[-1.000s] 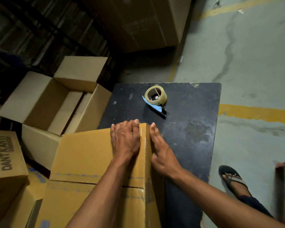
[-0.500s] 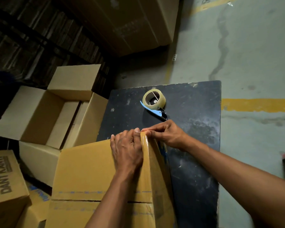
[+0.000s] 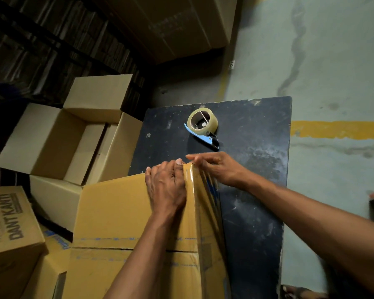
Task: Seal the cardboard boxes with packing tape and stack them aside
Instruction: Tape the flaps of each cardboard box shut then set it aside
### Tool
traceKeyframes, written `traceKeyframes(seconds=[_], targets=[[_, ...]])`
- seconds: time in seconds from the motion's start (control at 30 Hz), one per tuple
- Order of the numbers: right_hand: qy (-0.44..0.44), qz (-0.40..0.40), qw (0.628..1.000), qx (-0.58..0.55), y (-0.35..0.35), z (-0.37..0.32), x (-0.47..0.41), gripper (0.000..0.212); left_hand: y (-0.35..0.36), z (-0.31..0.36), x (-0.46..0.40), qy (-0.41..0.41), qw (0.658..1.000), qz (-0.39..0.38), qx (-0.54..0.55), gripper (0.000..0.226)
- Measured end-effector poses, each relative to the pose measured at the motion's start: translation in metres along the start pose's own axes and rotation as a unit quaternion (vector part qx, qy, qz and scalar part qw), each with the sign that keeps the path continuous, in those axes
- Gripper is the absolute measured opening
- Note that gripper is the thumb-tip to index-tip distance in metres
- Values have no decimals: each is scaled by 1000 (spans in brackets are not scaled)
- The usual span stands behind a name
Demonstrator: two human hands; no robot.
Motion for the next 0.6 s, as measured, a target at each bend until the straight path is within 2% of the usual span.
traceKeyframes(seconds=[0.1, 0.2, 0.23, 0.33, 0.4, 0.5, 0.6], targets=[[-8, 5, 1000, 9, 10, 0, -9, 34, -1, -1, -1, 1, 1000, 7, 6, 60], [28, 15, 998, 62, -9, 25, 2, 21, -2, 1, -1, 0, 1000, 18, 6, 55], [39, 15, 996, 77, -16, 34, 8, 27, -3, 1, -1, -1, 1000, 20, 6, 56], [27, 4, 994, 107, -20, 36, 23, 69, -4, 2, 0, -4, 1000, 20, 11, 58], [9, -21, 994, 111, -7, 24, 17, 88, -4, 3, 0, -6, 1000, 16, 8, 57], [-30, -53, 984, 167, 16, 10, 2, 94, -3, -1, 0, -8, 1000, 18, 5, 57], [-29, -63, 981, 183, 10, 14, 1, 103, -1, -2, 0, -3, 1000, 15, 2, 55]])
Point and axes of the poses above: each hand's wrist, its own x-axis away from the middle knuckle, its own y-axis out of the palm, z = x × y, the point moved 6 cm from there along -x, towards the middle knuckle, and after that the axes turned 13 degrees about -x, right-handed, at the moved point
